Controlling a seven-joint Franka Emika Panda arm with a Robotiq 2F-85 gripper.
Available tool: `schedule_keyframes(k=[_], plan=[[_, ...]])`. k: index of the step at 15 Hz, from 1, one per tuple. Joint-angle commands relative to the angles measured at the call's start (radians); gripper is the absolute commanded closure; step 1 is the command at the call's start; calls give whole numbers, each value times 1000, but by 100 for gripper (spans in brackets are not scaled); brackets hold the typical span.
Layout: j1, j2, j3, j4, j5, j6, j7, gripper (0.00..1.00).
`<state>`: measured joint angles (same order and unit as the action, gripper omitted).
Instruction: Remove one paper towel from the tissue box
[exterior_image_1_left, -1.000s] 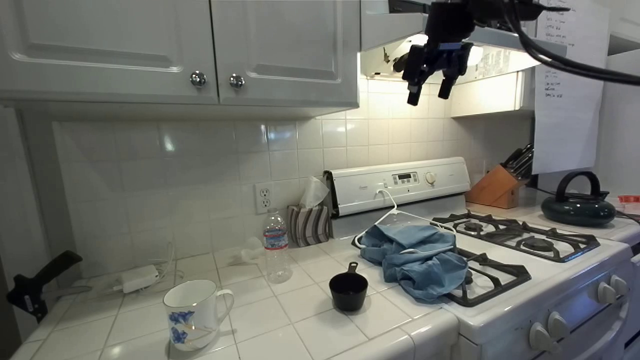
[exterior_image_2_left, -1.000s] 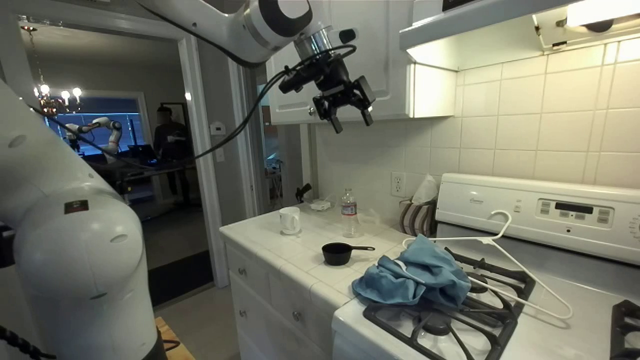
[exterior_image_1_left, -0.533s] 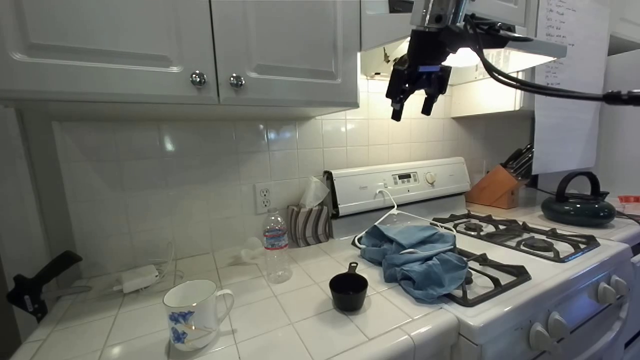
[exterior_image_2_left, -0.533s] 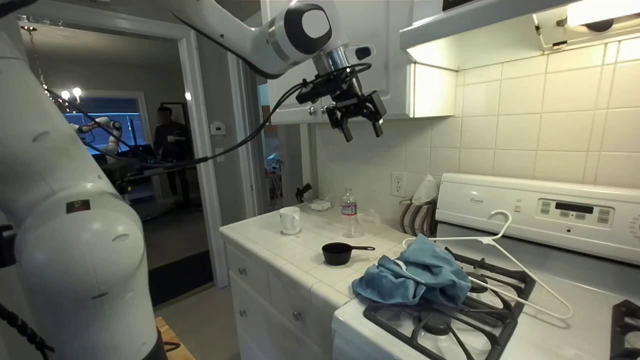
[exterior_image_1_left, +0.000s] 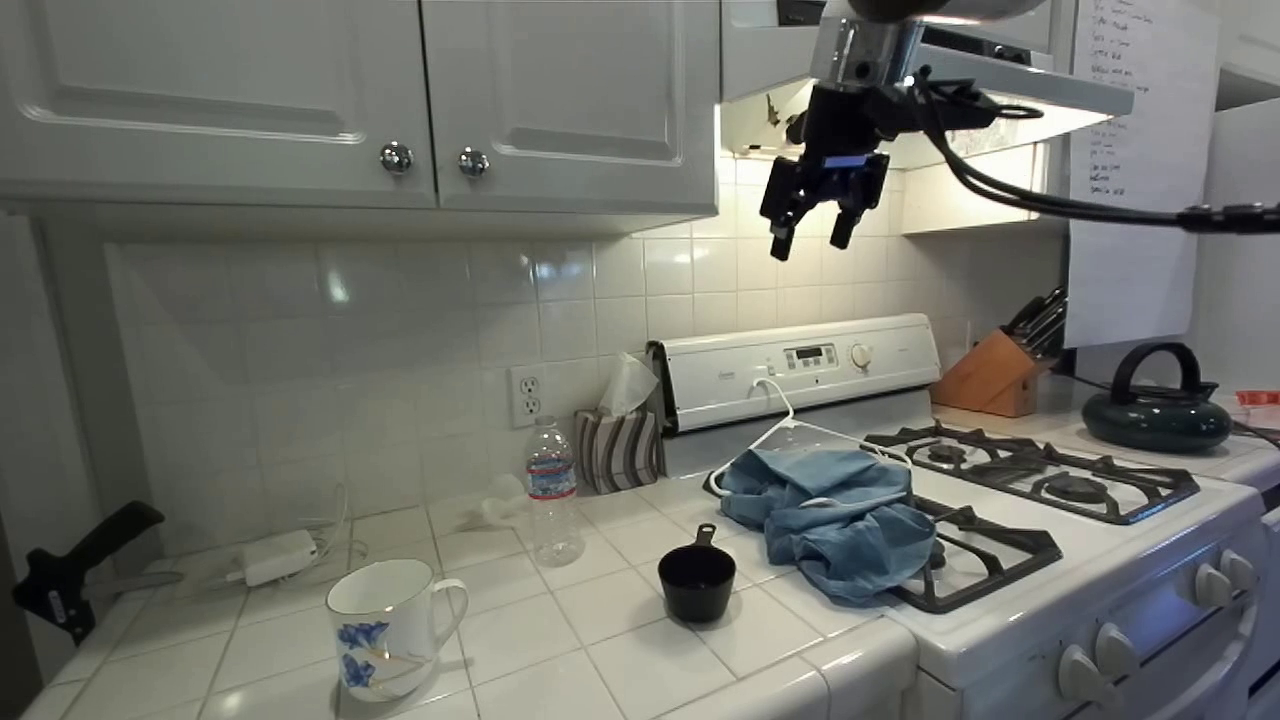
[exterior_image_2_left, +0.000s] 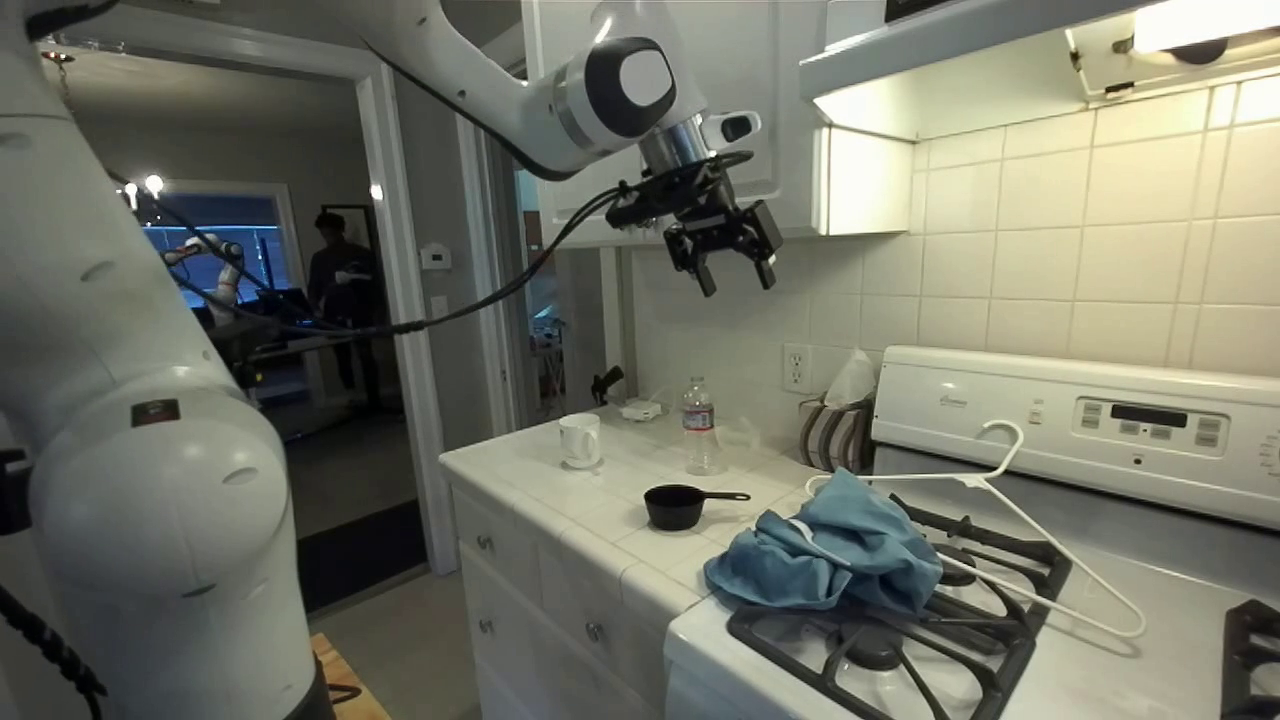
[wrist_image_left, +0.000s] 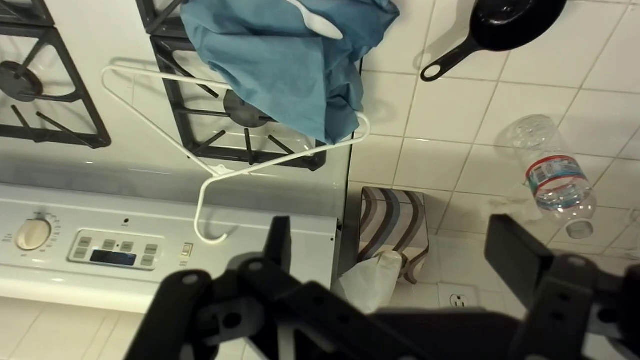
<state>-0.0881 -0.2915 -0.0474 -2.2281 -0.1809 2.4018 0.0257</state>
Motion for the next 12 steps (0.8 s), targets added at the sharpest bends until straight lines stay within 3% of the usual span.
schedule_keyframes(k=[1,7,12], plan=[[-2,120,-14,17,12,126,-9,0],[-18,335,-31,138,-39,272,2,0],[0,492,-58,330,-108,253,26,0]])
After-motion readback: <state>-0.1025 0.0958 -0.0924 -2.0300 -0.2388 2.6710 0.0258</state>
